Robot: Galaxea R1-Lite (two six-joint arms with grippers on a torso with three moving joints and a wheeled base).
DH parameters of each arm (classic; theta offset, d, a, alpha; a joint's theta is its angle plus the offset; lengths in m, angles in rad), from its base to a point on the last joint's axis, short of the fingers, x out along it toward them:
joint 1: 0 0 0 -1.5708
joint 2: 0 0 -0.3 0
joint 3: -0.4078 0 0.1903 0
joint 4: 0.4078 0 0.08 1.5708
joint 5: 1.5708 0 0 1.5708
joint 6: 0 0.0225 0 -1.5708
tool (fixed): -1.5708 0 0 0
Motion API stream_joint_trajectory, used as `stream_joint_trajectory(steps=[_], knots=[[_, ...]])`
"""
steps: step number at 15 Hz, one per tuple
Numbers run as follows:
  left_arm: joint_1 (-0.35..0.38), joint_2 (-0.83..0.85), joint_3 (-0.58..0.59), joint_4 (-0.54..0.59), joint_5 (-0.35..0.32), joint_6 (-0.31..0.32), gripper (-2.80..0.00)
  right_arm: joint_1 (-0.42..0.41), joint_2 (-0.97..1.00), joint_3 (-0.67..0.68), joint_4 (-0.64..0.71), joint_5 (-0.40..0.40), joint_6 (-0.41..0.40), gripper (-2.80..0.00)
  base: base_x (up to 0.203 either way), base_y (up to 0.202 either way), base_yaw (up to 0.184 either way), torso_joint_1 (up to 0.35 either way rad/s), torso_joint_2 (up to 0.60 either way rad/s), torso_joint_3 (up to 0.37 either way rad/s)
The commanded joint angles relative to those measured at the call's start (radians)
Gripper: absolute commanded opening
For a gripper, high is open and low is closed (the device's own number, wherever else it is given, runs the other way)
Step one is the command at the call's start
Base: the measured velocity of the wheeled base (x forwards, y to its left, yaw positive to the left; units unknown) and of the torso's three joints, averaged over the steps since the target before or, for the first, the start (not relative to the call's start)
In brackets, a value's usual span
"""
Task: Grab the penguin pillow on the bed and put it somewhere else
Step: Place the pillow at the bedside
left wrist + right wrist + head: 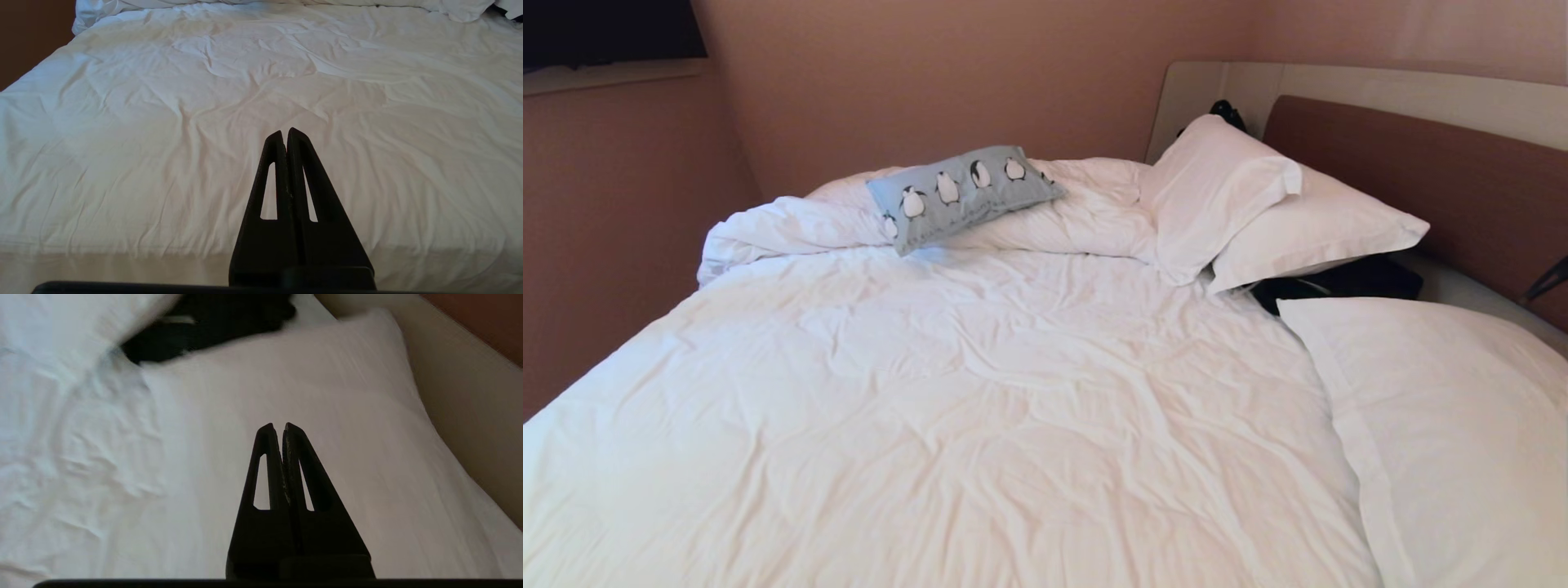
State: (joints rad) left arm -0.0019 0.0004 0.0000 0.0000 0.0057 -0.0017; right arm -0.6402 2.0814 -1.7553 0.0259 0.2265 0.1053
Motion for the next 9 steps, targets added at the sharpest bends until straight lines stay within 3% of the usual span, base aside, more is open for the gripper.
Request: stream_joint_trajectory(steps=[1,4,5,9], knots=[[0.0,0.0,0.0,0.0,0.0,0.0,-2.8,-0.014,-0.08,0.146,-0.113,-0.117,-0.059,-2.8,0.0,0.0,0.0,0.0,0.0,0.0],[0.0,0.0,0.001,0.0,0.0,-0.001,-2.8,-0.12,-0.141,0.386,-0.188,-0.11,-0.166,-2.8,0.0,0.0,0.0,0.0,0.0,0.0],[0.0,0.0,0.002,0.0,0.0,-0.001,-2.8,-0.195,-0.153,0.461,-0.2,-0.059,-0.194,-2.8,0.0,0.0,0.0,0.0,0.0,0.0],[0.0,0.0,0.001,0.0,0.0,0.0,-2.8,-0.538,-0.209,0.701,-0.211,0.344,-0.37,-2.8,0.0,0.0,0.0,0.0,0.0,0.0]])
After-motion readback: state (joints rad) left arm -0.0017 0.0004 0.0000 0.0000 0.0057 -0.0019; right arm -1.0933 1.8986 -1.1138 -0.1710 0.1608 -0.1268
